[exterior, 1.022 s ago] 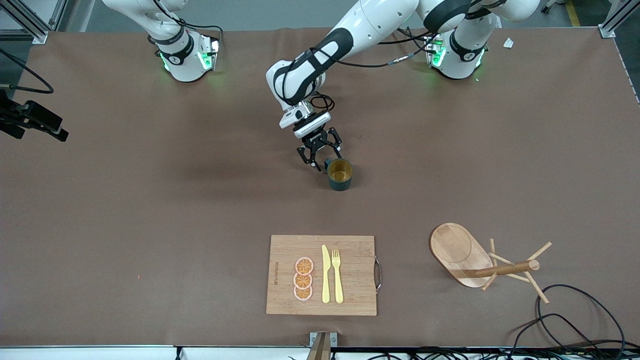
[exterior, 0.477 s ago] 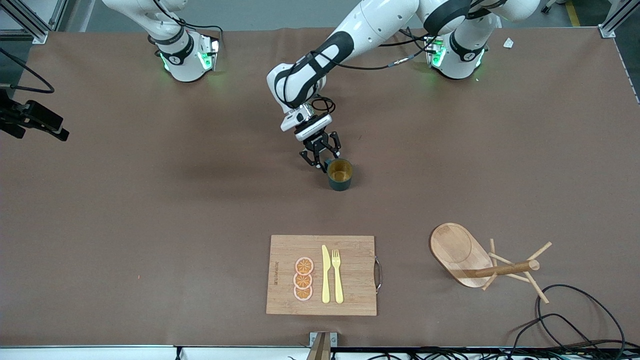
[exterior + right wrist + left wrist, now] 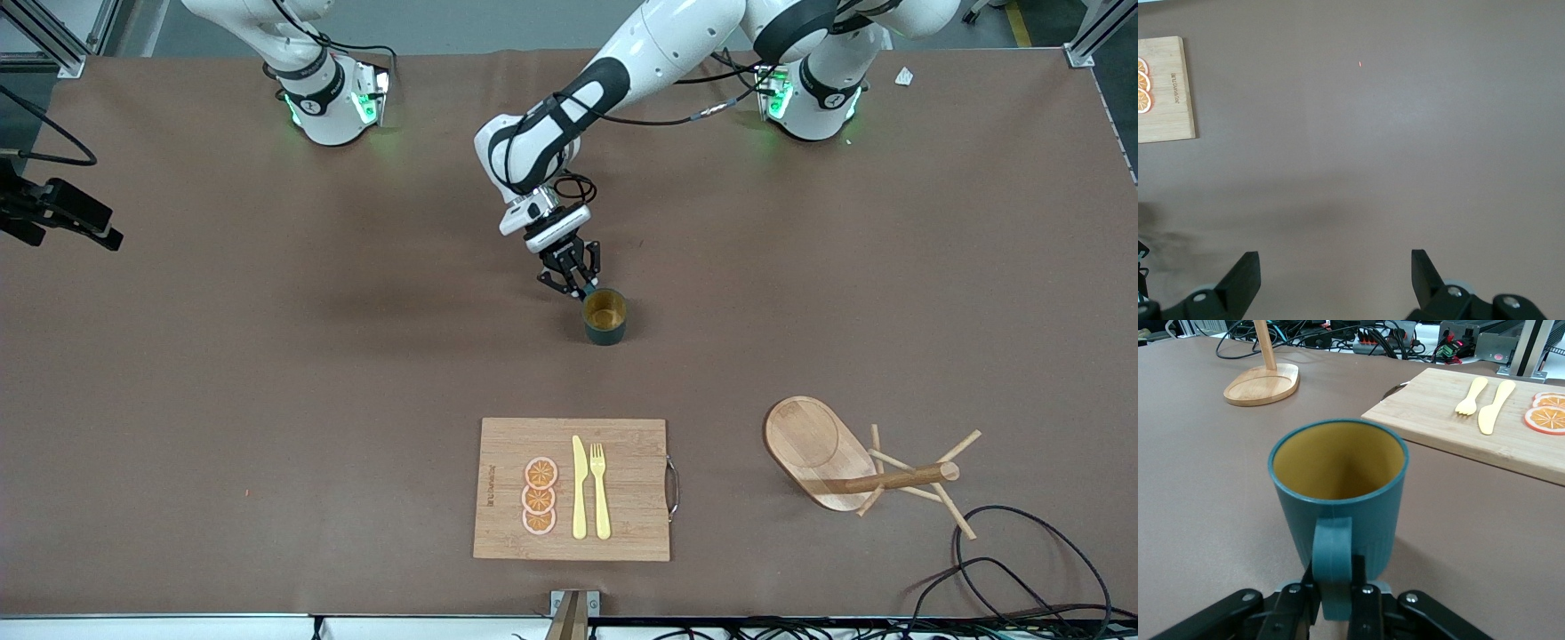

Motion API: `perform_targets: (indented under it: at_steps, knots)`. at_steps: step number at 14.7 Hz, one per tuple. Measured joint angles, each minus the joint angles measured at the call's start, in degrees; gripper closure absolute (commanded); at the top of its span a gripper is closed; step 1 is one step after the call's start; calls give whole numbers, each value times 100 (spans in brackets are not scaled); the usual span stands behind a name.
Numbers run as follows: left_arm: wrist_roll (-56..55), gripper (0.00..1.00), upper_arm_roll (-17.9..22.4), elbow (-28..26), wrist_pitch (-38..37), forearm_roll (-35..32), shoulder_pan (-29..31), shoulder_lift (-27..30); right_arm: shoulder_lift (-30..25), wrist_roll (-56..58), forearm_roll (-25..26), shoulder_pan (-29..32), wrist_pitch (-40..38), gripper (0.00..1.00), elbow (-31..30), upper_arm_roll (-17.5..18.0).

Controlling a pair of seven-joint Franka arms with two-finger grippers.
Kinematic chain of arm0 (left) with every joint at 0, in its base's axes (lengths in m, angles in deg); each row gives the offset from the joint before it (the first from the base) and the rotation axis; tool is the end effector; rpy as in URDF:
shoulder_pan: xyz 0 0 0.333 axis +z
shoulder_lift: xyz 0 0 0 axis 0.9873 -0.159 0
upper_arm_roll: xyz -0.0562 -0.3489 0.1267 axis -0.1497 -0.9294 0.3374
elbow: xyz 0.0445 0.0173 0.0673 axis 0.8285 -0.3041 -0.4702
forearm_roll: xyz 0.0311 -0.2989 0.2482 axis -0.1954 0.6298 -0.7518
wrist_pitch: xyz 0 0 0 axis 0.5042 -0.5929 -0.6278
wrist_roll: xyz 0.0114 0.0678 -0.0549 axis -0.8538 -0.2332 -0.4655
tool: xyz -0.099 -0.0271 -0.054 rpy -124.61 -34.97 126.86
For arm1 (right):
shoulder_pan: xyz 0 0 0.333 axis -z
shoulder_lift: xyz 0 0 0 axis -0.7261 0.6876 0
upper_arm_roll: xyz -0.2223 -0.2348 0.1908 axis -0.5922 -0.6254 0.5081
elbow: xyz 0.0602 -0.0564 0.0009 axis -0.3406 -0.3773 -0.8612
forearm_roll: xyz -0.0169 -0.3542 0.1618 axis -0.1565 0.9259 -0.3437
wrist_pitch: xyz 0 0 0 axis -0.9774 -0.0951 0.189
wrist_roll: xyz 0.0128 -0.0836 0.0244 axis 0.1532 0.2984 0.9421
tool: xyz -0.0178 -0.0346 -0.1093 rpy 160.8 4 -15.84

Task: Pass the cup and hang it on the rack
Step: 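Lower the left gripper onto the mug handle and close it, then lift the mug by its handle with the left gripper toward the rack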

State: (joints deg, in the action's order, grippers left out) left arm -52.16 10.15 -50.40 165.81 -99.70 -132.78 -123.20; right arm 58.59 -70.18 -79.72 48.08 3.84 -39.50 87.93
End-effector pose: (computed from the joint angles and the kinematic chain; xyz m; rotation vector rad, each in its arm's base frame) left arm 0.3579 -0.6145 0.1612 -2.4194 -0.6881 -1.3077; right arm 0.5458 -0.0246 0.6984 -3.1093 0.1447 -0.0680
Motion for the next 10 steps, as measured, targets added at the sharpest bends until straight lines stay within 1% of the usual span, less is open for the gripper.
perform_targets:
  at_steps: [4, 6, 8, 10]
  knots:
    - [19, 100, -3, 85, 18, 0, 93, 1, 0, 0, 0, 0, -14, 0, 0, 0]
    - [74, 100, -13, 296, 20, 85, 192, 19, 0, 0, 0, 0, -56, 0, 0, 0]
    - [346, 100, -33, 631, 21, 440, 325, 98, 0, 0, 0, 0, -63, 0, 0, 1]
    - [897, 100, -40, 869, 21, 955, 507, 316, 0, 0, 0, 0, -64, 0, 0, 2]
